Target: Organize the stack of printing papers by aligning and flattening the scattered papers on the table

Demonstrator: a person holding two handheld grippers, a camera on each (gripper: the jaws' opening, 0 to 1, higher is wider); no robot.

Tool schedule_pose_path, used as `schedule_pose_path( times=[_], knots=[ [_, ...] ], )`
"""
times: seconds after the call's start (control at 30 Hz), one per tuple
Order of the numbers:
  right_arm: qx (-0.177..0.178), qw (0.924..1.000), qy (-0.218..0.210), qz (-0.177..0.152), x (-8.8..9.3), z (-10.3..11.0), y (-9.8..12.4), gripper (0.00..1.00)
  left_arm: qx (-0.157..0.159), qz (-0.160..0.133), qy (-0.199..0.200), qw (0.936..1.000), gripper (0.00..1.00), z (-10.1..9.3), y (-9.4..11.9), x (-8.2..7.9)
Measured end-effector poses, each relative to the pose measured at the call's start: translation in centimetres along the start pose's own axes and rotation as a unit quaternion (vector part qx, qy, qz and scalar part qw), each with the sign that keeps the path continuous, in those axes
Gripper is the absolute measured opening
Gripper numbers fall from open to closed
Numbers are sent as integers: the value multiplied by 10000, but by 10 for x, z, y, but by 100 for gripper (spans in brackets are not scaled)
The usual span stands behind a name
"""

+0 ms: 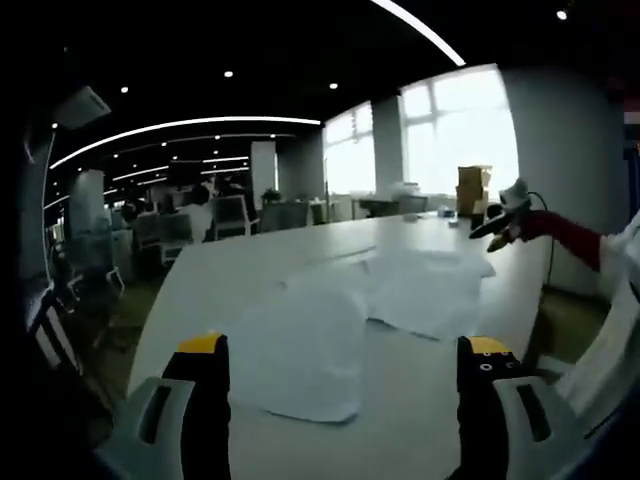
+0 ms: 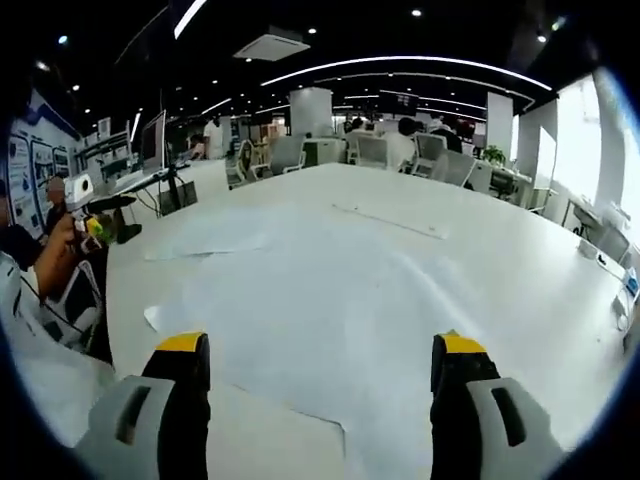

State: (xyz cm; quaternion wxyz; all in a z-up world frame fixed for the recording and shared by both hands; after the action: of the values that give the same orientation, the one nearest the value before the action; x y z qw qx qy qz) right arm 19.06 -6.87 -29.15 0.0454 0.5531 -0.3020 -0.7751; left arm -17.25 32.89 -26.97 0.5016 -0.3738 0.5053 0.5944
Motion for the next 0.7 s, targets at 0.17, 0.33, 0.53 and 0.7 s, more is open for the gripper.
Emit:
schedule_pose_path(
  times=[0.17, 0.33, 0.53, 0.7],
  knots=[
    [53, 9999, -92, 60, -4, -2, -10, 86, -18, 86, -122, 9999, 97, 16, -6, -4],
    [194, 9996, -182, 54, -10, 2, -24, 87, 18, 55, -178, 9998, 97, 31, -14, -4],
    [278, 9991, -320, 67, -17, 0, -40, 88, -78, 167, -114, 9998, 96, 52, -24, 16],
    [393, 9979, -433, 283, -7, 1, -54, 87, 62, 25, 92, 9999, 96, 57, -28, 24]
  ],
)
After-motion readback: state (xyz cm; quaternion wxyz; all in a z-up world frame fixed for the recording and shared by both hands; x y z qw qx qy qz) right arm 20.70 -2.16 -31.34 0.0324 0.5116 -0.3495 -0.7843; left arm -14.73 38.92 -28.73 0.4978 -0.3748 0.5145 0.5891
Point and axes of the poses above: the point that each gripper's makers call its tool centre point, and the gripper's own axes: y roughly backward along the fingers, z roughly to its left, x roughly out of its underside, the point moved 8 cm from there along y, roughly backward along the fingers, and after that the axes turned 12 degrees about -y, right-handed, at the moved point
